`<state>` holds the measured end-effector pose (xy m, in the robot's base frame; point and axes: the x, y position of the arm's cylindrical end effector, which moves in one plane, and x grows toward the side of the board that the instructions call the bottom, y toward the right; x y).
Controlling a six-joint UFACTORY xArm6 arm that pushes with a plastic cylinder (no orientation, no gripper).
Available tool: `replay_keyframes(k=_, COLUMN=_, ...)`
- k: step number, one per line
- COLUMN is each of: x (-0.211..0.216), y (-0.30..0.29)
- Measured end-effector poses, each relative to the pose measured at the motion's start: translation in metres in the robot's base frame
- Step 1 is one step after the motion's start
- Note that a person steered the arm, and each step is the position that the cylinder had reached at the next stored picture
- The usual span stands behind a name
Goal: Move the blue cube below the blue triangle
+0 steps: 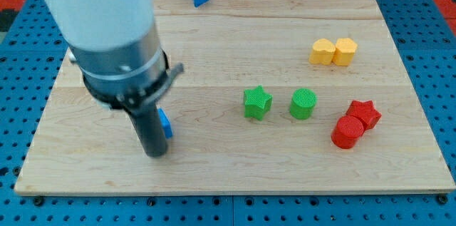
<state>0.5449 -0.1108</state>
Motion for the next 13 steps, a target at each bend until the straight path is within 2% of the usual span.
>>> replay_keyframes(k=3, x=-0.168, y=0.005)
replay_keyframes(k=4, x=-0.200, y=0.008)
replay_keyframes(k=5, x=-0.171, y=0.010)
replay_keyframes(k=7, x=-0.175, y=-0.084)
replay_keyframes(k=9, x=-0.237, y=0.041)
replay_keyframes(k=10, x=-0.207, y=0.050)
replay_keyframes(k=11, x=-0.194, y=0.079)
replay_keyframes(k=12, x=-0.215, y=0.092)
replay_keyframes(k=13, x=-0.232, y=0.074)
